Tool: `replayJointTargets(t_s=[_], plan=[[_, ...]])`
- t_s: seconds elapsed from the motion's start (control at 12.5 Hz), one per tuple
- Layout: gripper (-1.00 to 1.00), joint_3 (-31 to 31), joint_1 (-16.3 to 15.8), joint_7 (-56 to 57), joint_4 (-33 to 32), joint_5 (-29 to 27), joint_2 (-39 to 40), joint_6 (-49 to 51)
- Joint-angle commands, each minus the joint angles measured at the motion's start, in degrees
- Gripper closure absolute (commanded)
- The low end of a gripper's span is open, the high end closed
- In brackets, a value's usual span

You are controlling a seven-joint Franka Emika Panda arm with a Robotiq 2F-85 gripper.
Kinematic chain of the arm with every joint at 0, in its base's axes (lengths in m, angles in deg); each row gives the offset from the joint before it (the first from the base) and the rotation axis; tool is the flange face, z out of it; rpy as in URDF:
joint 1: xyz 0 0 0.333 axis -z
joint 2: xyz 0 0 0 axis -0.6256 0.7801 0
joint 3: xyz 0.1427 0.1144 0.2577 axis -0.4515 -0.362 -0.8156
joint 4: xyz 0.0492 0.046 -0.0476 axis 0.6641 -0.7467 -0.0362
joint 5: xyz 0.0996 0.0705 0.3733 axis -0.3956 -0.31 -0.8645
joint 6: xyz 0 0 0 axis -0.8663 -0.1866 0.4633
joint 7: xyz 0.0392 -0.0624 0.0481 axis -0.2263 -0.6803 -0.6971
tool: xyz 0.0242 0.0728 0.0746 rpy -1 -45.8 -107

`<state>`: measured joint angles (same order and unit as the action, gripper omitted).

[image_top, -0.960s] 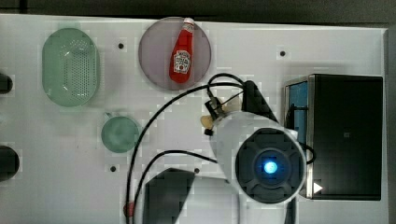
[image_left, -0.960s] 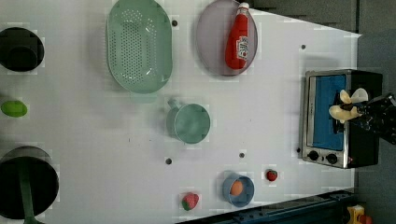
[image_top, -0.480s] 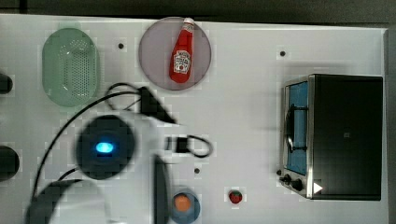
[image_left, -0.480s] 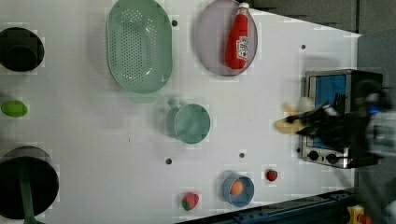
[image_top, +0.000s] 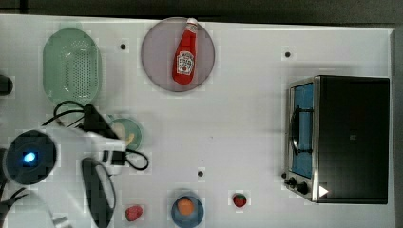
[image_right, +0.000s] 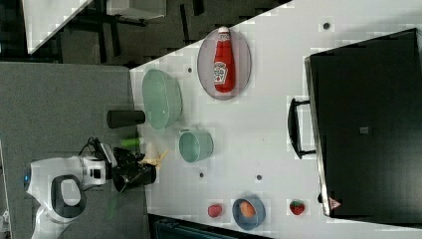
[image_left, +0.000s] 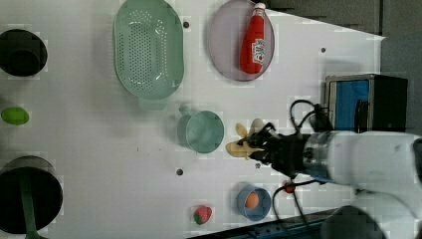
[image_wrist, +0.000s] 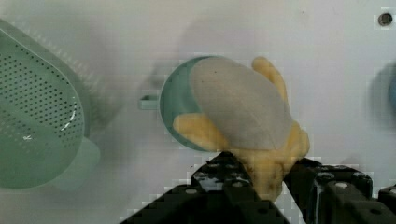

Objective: Pick Banana and place it in mug.

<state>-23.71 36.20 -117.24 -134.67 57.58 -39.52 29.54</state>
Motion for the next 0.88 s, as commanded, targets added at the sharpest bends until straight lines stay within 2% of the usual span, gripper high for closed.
replayJointTargets(t_s=[0.08, 0.32, 0.56, 0.64, 0.88], plan=[[0.46, -0.6, 0.9, -12.4, -0.1, 0.2, 5.9, -4.0], [0.46, -0.7, 0.8, -15.0, 0.1, 6.5, 11.7, -8.3], [0.46, -0.3, 0.9, -17.8, -1.3, 7.0, 16.1, -14.0], [0.4, -0.3, 0.9, -17.9, -1.7, 7.8, 17.0, -16.0], [-0.24, -0.2, 0.8, -18.3, -2.4, 8.3, 17.3, -18.2]])
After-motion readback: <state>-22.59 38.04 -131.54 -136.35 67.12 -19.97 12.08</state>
